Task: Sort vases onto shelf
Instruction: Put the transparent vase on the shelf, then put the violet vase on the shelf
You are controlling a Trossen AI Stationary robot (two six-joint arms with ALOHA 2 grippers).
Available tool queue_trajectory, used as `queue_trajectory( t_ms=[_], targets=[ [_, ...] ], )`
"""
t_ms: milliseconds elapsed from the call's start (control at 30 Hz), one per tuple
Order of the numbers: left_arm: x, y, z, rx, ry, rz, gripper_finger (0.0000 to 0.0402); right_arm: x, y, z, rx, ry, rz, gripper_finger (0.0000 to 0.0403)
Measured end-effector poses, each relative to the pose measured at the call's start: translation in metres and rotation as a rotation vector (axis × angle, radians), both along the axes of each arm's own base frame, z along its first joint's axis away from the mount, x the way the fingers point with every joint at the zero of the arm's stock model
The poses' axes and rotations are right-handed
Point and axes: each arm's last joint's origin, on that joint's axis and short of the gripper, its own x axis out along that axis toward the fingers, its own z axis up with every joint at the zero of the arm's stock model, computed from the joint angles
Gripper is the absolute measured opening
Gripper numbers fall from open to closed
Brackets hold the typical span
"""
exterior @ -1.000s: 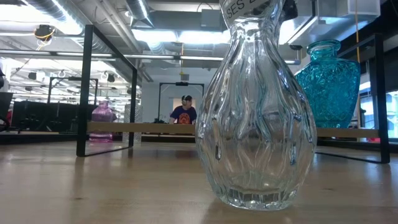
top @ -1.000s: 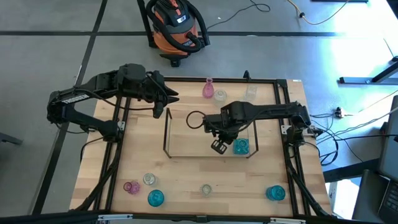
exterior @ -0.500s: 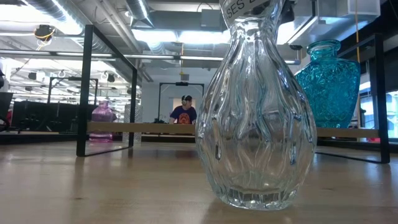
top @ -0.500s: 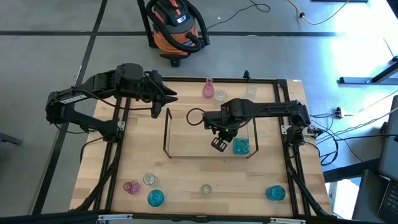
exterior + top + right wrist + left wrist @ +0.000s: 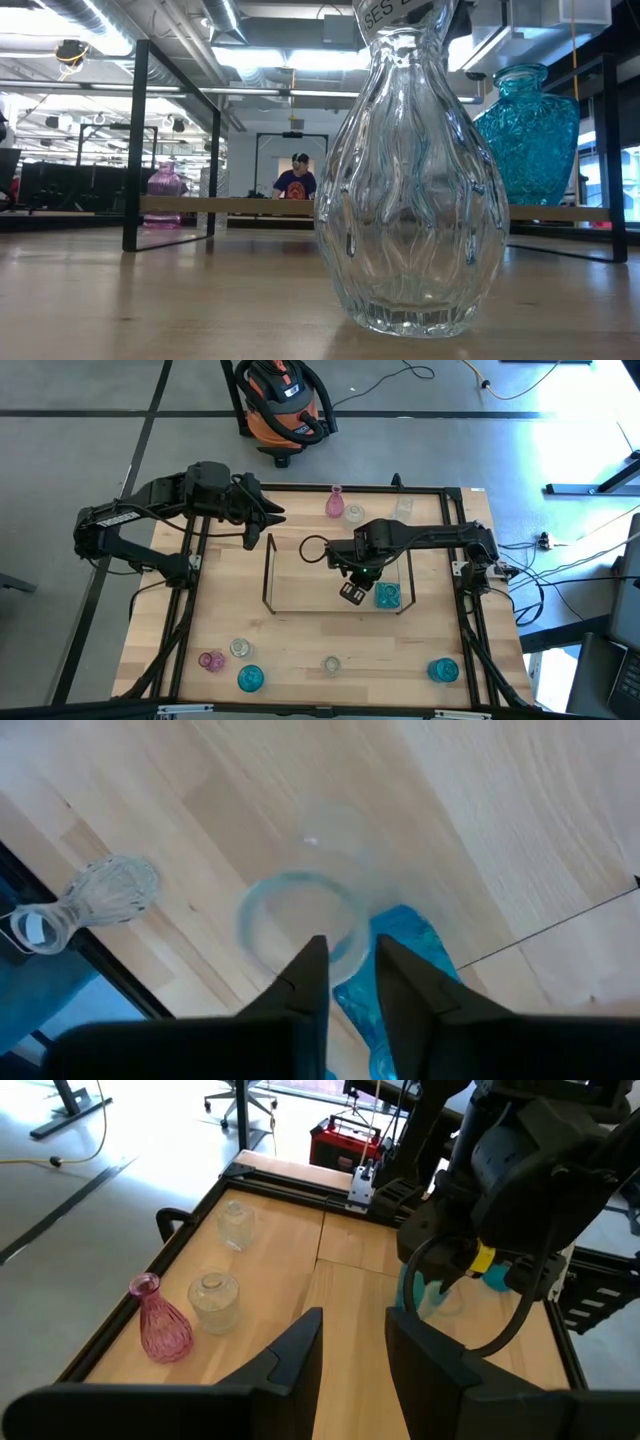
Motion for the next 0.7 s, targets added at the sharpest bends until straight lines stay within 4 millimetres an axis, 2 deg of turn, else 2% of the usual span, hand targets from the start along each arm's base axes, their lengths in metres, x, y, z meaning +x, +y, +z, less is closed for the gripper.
queue_trajectory(
  t_ms=[167,367,600,700],
  targets=[
    [0.0,0.0,0.0,0.0,0.0,0.0,0.0105,0.002,0.0,-0.003,-0.001,0.009,0.0,0.0092],
    [0.0,0.0,0.0,0.0,0.0,0.0,0.0105,0.0,0.0,0.0,0.012,0.004,-0.025,0.0096],
    [0.0,0.0,0.0,0.001,-0.003,0.0,0.0105,-0.014,-0.004,0.026,0.009,-0.072,-0.086,0.0097],
    [0.0,0.0,0.0,0.001,-0.004,0.001,0.0105,-0.022,-0.012,0.042,-0.074,-0.139,-0.135,0.0097]
  ],
)
